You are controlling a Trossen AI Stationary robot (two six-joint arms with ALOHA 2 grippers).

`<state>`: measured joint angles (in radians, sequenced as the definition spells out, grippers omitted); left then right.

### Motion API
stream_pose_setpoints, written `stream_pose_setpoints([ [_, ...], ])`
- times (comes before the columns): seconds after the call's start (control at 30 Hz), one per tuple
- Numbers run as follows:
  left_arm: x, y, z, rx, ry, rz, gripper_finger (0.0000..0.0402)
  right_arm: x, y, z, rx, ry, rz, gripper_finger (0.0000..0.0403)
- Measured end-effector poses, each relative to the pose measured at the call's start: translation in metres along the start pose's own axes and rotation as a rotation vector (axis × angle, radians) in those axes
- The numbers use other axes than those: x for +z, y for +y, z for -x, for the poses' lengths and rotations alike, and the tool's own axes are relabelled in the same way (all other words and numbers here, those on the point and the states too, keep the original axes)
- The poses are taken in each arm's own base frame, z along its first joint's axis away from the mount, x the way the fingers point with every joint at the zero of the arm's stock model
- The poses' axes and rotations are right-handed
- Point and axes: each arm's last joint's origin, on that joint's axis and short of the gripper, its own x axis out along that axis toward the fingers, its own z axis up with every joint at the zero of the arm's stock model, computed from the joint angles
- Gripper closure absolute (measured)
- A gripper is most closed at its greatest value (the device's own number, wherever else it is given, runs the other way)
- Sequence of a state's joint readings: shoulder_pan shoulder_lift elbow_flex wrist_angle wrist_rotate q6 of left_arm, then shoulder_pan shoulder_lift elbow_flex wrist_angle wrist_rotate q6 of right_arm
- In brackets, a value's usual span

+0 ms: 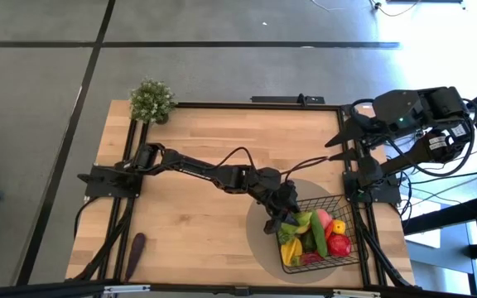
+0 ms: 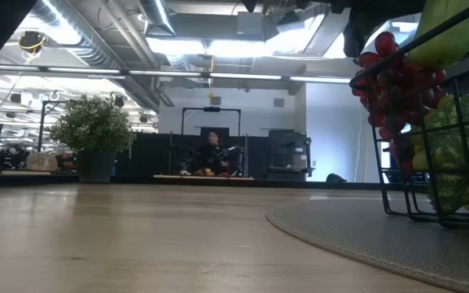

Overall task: Build produce basket
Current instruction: Put the cucumber into the wire basket

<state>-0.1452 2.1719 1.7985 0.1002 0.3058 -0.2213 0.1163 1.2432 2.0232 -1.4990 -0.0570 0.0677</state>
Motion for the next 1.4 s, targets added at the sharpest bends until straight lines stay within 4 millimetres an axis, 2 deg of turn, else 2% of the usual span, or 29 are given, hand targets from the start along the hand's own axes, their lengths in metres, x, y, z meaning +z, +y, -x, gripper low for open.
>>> stream_pose_setpoints([
  [0.33,0.000,0.000,0.000,-0.026,0.007,0.040,0.0250,0.000,0.000,0.000,0.013,0.002,-0.011,0.0240],
  [0.47,0.000,0.002,0.001,-0.042,0.019,0.044,0.0250,-0.003,0.004,0.000,0.144,0.045,-0.121,0.0240],
  [0.63,-0.002,0.008,0.003,-0.054,0.053,0.088,0.0251,-0.007,0.006,0.001,0.191,0.120,-0.342,0.0240],
  [0.77,-0.002,0.009,0.004,-0.050,0.053,0.089,0.0250,-0.008,0.012,0.002,0.339,0.160,-0.345,0.0240],
  [0.9,-0.002,0.011,0.004,-0.046,0.051,0.091,0.0251,-0.010,0.020,-0.001,0.350,0.197,-0.359,0.0240],
  [1.1,0.000,0.015,0.006,-0.036,0.047,0.119,0.0251,-0.021,0.035,-0.028,0.282,0.315,-0.322,0.0240],
  [1.3,0.000,0.018,0.007,-0.030,0.045,0.148,0.0250,-0.037,0.049,-0.079,0.221,0.439,-0.184,0.0240],
  [1.4,0.000,0.018,0.007,-0.028,0.044,0.163,0.0252,-0.044,0.053,-0.107,0.235,0.441,-0.122,0.0240],
])
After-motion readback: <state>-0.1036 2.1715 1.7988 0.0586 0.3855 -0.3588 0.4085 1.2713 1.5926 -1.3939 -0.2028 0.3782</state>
